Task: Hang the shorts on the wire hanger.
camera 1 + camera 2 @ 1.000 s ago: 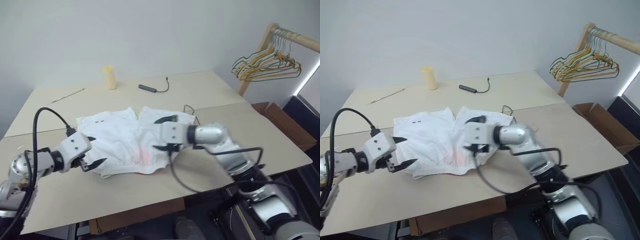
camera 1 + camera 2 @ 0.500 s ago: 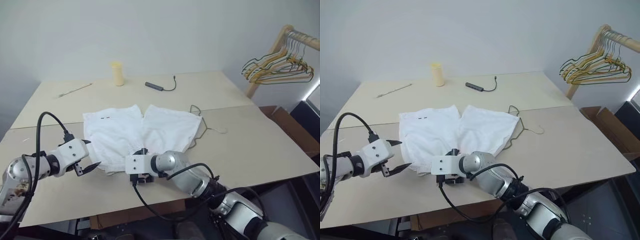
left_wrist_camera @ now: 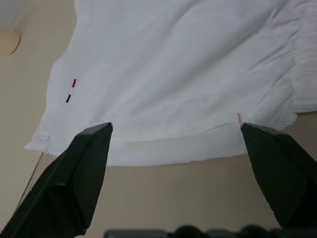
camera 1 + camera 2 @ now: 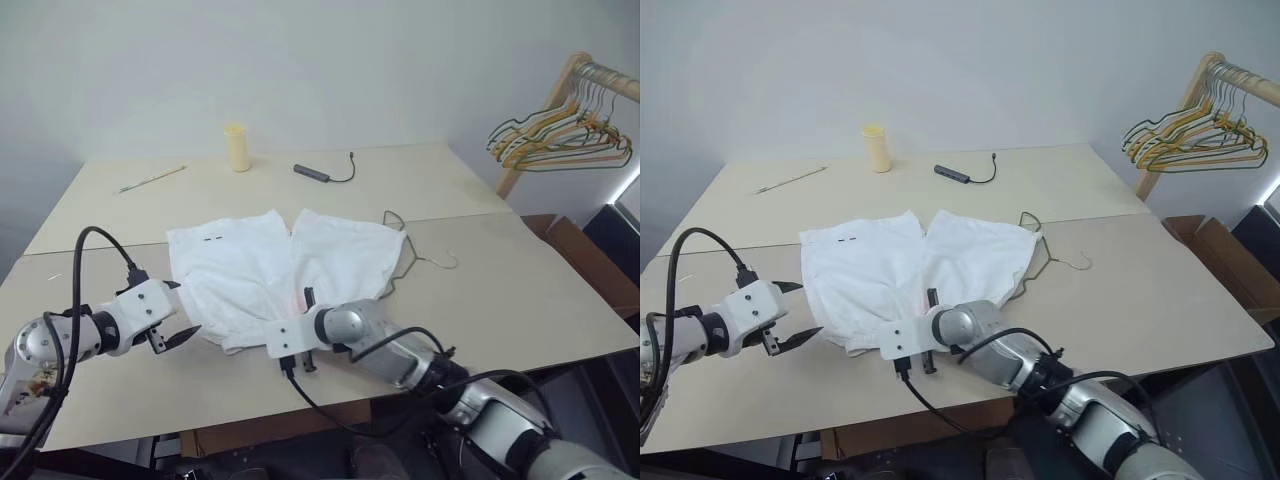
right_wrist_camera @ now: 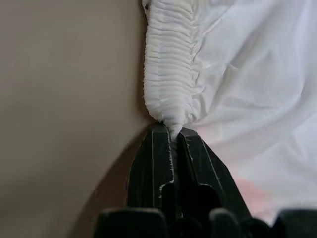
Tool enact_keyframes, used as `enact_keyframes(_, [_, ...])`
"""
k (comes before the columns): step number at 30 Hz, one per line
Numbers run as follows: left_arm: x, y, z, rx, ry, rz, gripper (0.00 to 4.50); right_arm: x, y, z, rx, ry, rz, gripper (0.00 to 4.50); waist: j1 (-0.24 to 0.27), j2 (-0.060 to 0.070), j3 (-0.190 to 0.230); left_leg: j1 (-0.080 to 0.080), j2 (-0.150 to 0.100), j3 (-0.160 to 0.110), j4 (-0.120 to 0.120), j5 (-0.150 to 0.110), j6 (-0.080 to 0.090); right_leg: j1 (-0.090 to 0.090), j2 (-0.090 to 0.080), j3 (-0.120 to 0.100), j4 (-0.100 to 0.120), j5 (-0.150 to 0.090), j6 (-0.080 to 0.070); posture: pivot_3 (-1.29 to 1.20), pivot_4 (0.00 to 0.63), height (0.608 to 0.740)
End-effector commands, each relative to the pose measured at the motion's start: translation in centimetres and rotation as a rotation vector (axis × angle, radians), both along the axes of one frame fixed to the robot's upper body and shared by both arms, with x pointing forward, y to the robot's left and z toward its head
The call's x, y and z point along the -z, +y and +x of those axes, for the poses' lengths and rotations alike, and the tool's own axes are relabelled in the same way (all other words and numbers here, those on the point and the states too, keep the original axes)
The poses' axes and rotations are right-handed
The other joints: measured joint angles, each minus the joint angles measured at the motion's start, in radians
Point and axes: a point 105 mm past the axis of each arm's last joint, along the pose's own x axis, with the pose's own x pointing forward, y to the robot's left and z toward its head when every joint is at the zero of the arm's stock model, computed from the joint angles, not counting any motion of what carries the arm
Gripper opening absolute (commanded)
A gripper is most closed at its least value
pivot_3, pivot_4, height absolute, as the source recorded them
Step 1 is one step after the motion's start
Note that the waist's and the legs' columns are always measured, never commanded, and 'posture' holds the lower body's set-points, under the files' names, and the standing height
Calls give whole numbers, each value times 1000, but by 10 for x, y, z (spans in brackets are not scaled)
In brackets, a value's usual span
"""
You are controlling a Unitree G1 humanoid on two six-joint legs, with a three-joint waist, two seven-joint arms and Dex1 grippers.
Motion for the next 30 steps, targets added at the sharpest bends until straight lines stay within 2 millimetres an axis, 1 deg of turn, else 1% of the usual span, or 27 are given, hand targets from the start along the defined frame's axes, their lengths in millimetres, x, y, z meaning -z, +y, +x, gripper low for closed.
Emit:
enact_keyframes(1, [-7, 2, 3, 11, -28, 49, 4500, -16, -33, 8, -97, -143, -26, 12, 0, 0, 0, 0, 0, 0, 0, 0, 0, 1, 0, 0, -1, 0, 0, -114, 0, 740])
enact_keyframes(4, [-4, 4, 2, 13, -17, 68, 4500, -22, -75, 22, -147, -201, -56, 12, -3, 0, 0, 0, 0, 1, 0, 0, 0, 1, 0, 0, -2, 0, 1, -122, 0, 740])
enact_keyframes(7, [-1, 4, 4, 22, -12, 78, 4500, -27, -110, 45, -137, -288, -117, 12, -7, 0, 0, 1, 0, 2, 0, 0, 0, 1, 0, 0, -2, 0, 1, -125, 0, 740])
enact_keyframes(8, [-1, 3, 4, 24, -11, 78, 4500, -30, -119, 51, -147, -322, -131, 12, -12, 0, 0, 1, 0, 2, 0, 0, 0, 1, 0, 0, -2, 0, 1, -127, 0, 740])
enact_keyframes(9, [-1, 3, 5, 26, -6, 74, 4500, -31, -127, 55, -142, -310, -136, 12, -19, 0, 0, 2, 0, 3, 0, 0, 0, 1, 0, 1, -2, 0, 0, -127, 0, 740])
enact_keyframes(11, [1, 1, 3, 37, 19, 59, 4500, -35, -135, 62, -141, -303, -125, 12, -32, 0, 0, 2, 0, 3, 0, 0, 0, 2, 1, 2, -2, 1, 0, -129, 0, 740])
enact_keyframes(13, [1, 0, 2, 48, 29, 61, 4500, -36, -141, 66, -151, -316, -143, 619, -40, 0, 0, 1, 0, 3, 0, 0, 0, 1, 1, 3, -2, 1, 0, -130, 0, 740])
enact_keyframes(14, [1, 0, 2, 48, 27, 63, 4500, -35, -145, 67, -160, -317, -161, 810, -43, 0, 0, 1, 0, 3, 0, 0, 0, 1, 0, 3, -2, 1, 0, -130, 0, 740])
enact_keyframes(18, [2, 7, 4, 34, 25, 96, 4500, -35, -155, 65, -155, -285, -188, 2200, -51, 0, 0, 2, 0, 0, 0, 0, 1, 2, -1, 4, -2, 1, 1, -132, 0, 740])
enact_keyframes(19, [3, 10, 5, 33, 29, 120, 4500, -36, -156, 64, -127, -261, -172, 2569, -53, 0, 0, 2, 0, -2, 0, 0, 1, 2, -1, 5, -1, 1, 1, -133, 0, 740])
enact_keyframes(20, [4, 14, 5, 33, 34, 145, 4500, -37, -156, 62, -82, -204, -146, 2961, -54, 0, 0, 2, 0, -3, 0, 0, 1, 2, -1, 5, -1, 1, 1, -135, 0, 740])
enact_keyframes(22, [7, 21, 6, 40, 44, 197, 4500, -42, -157, 49, -30, -73, -111, 3590, -50, 0, 0, 2, 0, -3, 0, 0, 1, 2, -1, 4, -1, 1, 1, -137, 0, 740])
enact_keyframes(24, [8, 27, 9, 42, 43, 231, 4500, -53, -152, 37, 12, 33, -47, 4312, -48, 0, 0, 2, 0, -4, 0, 0, 1, 3, -1, 4, -2, 1, 1, -145, 0, 740])
enact_keyframes(27, [7, 34, 18, 46, 36, 255, 4500, -71, -136, 23, 79, 112, 74, 4312, -47, 0, 0, 2, 0, -4, 0, 0, 1, 2, -1, 4, -1, 2, 2, -152, 0, 740])
enact_keyframes(30, [11, 42, 31, 54, 32, 301, 4500, -76, -117, 12, 140, 171, 169, 4312, -42, 0, 0, 2, 1, -4, 1, 0, 1, 2, 0, 4, 1, 2, 2, -151, 0, 740])
